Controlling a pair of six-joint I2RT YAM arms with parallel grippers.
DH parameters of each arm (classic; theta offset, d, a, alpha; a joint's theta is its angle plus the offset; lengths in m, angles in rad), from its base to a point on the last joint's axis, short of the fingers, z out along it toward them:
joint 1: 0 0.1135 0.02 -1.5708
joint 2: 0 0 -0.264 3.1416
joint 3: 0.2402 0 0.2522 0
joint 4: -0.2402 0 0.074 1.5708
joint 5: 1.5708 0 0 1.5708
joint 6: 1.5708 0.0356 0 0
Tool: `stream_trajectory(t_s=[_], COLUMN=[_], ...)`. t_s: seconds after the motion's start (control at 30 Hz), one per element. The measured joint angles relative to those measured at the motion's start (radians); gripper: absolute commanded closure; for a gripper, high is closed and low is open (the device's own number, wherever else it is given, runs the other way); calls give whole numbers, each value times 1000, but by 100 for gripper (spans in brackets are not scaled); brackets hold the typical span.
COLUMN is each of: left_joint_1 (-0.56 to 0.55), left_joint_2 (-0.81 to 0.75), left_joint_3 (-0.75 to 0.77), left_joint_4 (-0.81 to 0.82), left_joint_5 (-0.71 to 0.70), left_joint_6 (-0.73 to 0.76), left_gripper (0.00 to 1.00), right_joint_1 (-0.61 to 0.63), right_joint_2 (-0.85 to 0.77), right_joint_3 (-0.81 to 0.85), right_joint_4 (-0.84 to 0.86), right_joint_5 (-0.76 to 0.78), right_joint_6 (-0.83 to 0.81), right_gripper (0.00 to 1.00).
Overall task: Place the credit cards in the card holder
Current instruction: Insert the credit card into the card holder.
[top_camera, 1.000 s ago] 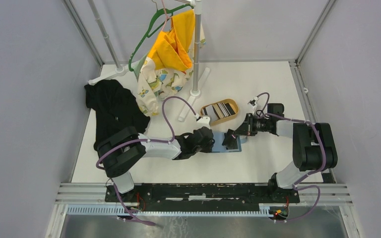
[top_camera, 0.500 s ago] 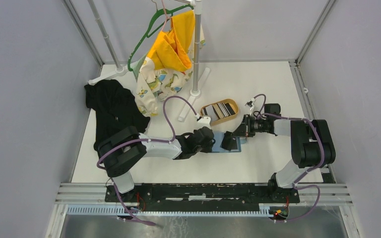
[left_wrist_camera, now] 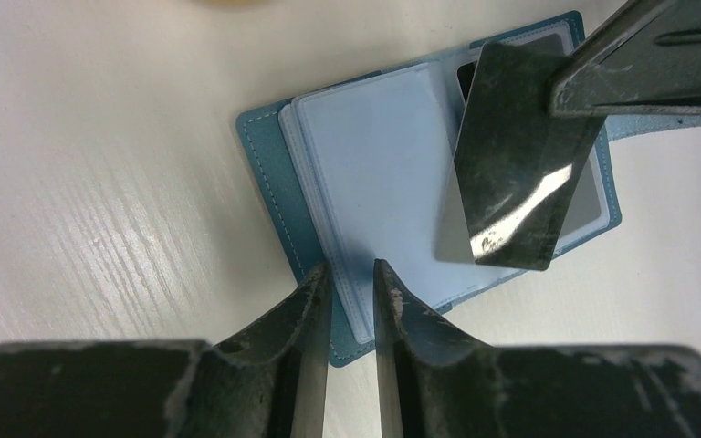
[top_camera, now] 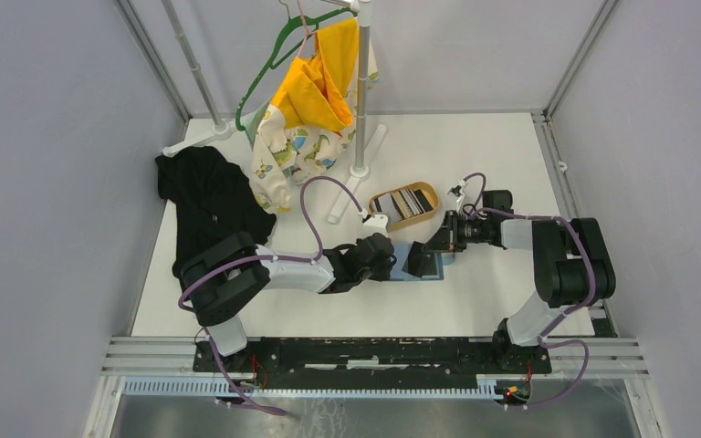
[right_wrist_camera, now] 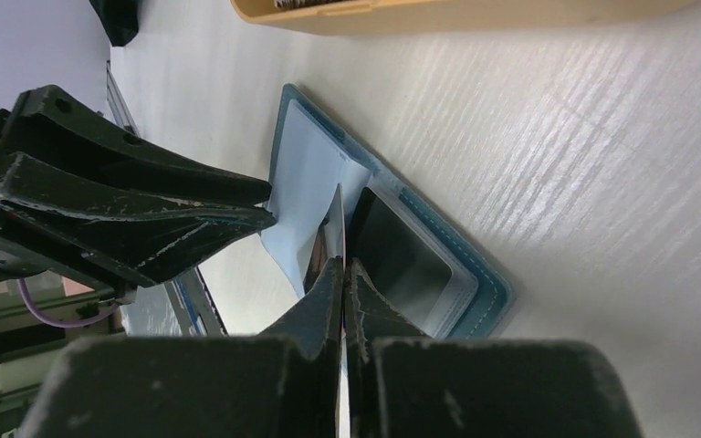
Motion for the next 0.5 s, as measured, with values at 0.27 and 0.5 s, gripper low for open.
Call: stream_trajectory(t_s=[0.27, 0.5], left_joint_1=[0, 0], left_joint_2=[0, 0], left_joint_3=[0, 0], left_joint_4=[0, 3], left_joint_5=[0, 3], left_joint_6=[2, 16], left_gripper=[70, 70], right_joint_1=[44, 74], right_joint_2=[34, 44], right_joint_3=[40, 89], right_joint_4=[-89, -169], right_joint_5=[20, 86], right_joint_6=[-42, -74], right_gripper=[98, 95])
